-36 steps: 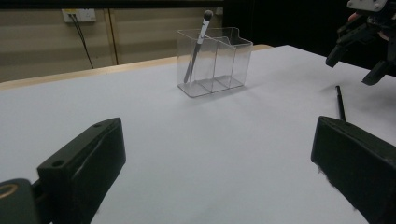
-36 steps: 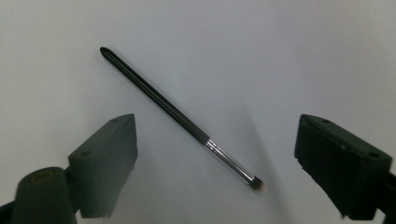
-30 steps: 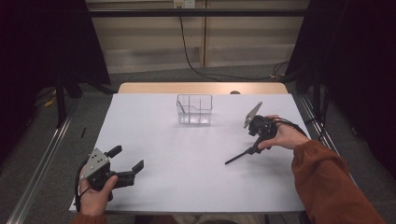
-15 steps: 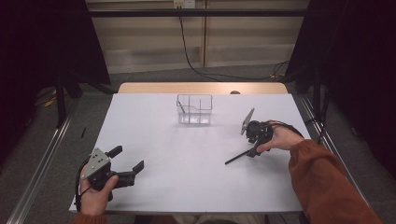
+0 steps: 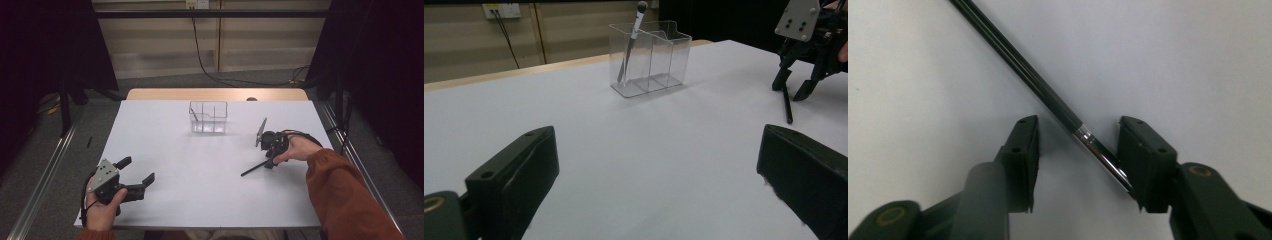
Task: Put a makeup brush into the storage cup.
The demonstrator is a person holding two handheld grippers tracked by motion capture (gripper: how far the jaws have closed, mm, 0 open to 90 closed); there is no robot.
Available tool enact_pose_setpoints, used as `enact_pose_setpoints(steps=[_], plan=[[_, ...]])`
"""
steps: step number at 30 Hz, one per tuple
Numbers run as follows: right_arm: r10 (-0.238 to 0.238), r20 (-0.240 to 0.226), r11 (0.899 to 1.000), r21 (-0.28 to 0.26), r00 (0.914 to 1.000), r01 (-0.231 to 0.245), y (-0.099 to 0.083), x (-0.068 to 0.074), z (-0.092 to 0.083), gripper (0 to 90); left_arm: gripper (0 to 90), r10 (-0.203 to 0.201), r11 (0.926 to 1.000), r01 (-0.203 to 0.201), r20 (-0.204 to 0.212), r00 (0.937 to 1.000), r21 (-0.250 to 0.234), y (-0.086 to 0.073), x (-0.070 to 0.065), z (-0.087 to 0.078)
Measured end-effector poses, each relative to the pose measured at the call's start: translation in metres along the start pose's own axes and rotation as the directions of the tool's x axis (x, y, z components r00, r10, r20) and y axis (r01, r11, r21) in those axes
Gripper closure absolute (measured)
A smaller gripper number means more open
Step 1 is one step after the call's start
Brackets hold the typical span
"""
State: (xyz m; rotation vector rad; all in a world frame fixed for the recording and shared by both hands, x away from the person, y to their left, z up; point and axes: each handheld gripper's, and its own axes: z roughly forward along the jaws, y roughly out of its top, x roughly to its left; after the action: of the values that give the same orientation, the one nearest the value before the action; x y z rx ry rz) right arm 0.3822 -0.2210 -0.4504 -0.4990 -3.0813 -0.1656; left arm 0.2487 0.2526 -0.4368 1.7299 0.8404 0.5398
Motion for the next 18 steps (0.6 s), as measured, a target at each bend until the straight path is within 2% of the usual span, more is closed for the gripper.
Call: enact_pose_setpoints(steps=[3,7,8,15,18], plan=[[0.003,-0.006,1.000,0.021,1.0000,-0.003,0.0022,-0.0008,-0.0010,60.6,3.3,0.001,1.0000,-0.001,0.003,1.0000,-0.004,-0.0002,0.0000,-0.0005],[0.004,-0.007,1.000,0.015,1.0000,-0.004,0.0013,-0.0018,-0.0013,66.7,3.3,-0.002,1.0000,0.002,0.000,1.0000,-0.006,-0.0003,0.0005,-0.0012],[0.018,-0.007,1.000,0.013,0.9998,-0.018,0.0009,-0.0011,-0.0016,70.4,3.3,-0.003,1.0000,0.003,0.000,1.0000,-0.006,-0.0004,0.0003,-0.0013],[0.011,-0.017,1.000,0.007,0.9998,-0.011,0.0006,-0.0011,-0.0014,83.8,3.1,-0.004,1.0000,0.004,-0.009,1.0000,-0.006,-0.0004,0.0007,-0.0023],[0.004,-0.014,1.000,0.008,0.9999,-0.004,0.0003,-0.0001,-0.0016,84.0,3.1,-0.005,1.0000,0.005,-0.010,0.9999,-0.007,-0.0005,0.0008,-0.0024]])
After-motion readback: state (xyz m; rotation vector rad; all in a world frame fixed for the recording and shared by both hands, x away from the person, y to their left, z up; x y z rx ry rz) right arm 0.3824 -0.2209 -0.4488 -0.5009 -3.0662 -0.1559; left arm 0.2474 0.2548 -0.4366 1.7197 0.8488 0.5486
